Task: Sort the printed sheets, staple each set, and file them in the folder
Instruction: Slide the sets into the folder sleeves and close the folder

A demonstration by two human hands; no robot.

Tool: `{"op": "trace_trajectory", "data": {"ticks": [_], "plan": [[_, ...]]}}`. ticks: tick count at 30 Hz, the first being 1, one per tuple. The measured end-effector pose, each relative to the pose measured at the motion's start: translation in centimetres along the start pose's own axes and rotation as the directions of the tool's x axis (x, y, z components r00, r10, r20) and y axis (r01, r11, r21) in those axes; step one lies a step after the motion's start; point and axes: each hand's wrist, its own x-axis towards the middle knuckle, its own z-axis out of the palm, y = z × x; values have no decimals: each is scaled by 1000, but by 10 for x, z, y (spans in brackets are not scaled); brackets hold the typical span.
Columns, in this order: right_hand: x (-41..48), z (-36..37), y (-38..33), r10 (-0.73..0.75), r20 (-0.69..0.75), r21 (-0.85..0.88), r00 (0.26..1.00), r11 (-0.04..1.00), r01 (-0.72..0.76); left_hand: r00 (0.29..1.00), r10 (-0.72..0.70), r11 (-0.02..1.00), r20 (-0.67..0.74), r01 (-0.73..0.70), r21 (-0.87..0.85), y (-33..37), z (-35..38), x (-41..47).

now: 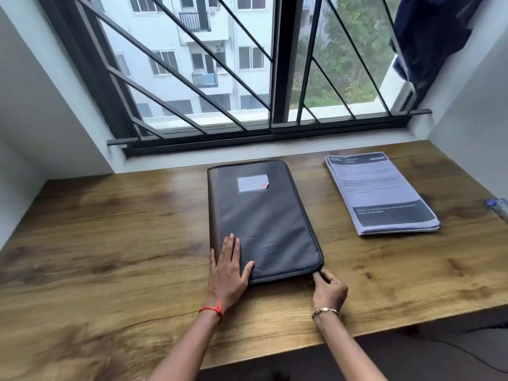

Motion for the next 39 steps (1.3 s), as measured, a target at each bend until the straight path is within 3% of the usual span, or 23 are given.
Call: {"op": "trace_trajectory", "data": {"ticks": [6, 16, 30, 39], "plan": [[-22, 16, 4, 34, -133, 94, 990, 995, -21, 992, 92, 996, 81, -93, 11, -12, -9, -3], [-64, 46, 10, 40, -222, 17, 974, 999, -37, 969, 221, 974, 112, -212, -85, -30, -14, -12], [-120, 93, 26, 65, -101, 38, 993, 997, -62, 944, 293, 954, 152, -277, -118, -54, -31, -12], [-141, 116, 25, 60, -58, -49, 997, 997, -63, 908, 298, 948, 294, -246, -199, -59, -44, 3]]}}
